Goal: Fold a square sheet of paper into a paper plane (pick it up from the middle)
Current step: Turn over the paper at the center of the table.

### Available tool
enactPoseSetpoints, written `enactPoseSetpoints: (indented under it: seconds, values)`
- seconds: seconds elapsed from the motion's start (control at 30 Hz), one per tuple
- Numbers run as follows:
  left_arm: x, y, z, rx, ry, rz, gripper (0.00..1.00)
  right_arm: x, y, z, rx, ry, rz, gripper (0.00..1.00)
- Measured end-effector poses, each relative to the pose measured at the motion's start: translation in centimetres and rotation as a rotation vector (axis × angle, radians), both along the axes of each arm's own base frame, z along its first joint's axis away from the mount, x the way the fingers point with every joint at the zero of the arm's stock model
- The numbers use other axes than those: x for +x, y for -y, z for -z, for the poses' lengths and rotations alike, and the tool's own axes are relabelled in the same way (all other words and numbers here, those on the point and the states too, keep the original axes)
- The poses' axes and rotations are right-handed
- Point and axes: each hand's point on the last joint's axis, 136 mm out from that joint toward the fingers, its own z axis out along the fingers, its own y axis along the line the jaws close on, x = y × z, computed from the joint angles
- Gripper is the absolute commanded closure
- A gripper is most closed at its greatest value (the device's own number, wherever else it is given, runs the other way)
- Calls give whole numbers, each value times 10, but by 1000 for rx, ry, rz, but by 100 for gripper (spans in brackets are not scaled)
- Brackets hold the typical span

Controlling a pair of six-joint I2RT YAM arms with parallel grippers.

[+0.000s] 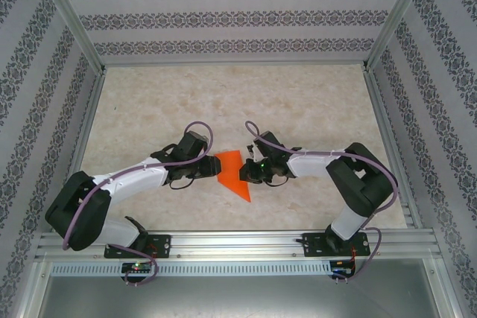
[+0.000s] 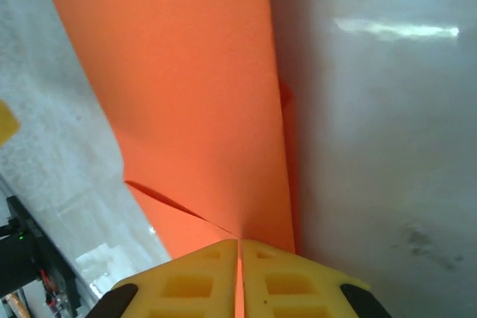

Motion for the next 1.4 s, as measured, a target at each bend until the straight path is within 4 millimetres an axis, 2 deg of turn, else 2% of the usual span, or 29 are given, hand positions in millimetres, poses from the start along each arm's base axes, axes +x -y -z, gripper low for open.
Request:
enactPoseSetpoints:
  seconds: [0.2,0.5,0.73,1.4]
  values:
    - [-1,2,0,-6,-7,6,52,4,-7,1,105,-14,24,87]
    - [-2,7,-2,-40,-26,2,48,7,-5,-3,230,-36,110,84]
    - [-2,15,8,-58,-77,1,47,10,-5,-6,304,-53,168,84]
    - [5,25,15,-124,-118,-64,44,13,-7,-7,339,-71,198,82]
